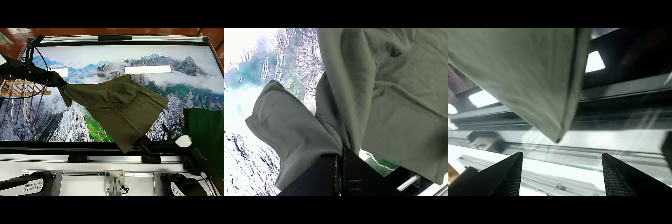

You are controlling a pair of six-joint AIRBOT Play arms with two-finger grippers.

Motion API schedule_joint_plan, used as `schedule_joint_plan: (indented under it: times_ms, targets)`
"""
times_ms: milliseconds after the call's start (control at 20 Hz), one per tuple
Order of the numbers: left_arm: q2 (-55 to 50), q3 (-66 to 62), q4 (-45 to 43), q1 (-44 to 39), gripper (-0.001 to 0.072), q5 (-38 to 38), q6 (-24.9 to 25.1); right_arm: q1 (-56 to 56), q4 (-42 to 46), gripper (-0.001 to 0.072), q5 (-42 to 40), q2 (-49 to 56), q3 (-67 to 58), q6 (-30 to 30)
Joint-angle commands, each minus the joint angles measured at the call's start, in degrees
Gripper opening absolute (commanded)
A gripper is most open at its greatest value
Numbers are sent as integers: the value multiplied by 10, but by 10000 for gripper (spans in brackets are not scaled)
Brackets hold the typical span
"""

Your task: Fold the shirts.

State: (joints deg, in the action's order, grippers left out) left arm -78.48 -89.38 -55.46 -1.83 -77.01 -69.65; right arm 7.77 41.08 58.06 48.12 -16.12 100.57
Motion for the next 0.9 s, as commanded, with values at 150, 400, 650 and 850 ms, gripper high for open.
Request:
schedule_joint_plan:
  times_ms: [150, 400, 650, 850]
  targets:
    - [0, 0, 0, 0, 29, 1, 0, 123, -132, 610, -167, 120, -2, -79]
    - [0, -1, 0, 0, 29, 1, 0, 181, -158, 538, -223, 178, -34, -78]
    - [1, -17, 1, 16, 28, 5, 12, 147, -101, 75, -176, 152, -150, -144]
    - [14, -181, 44, 37, 28, 18, 5, 55, 192, 74, -79, 26, -385, -149]
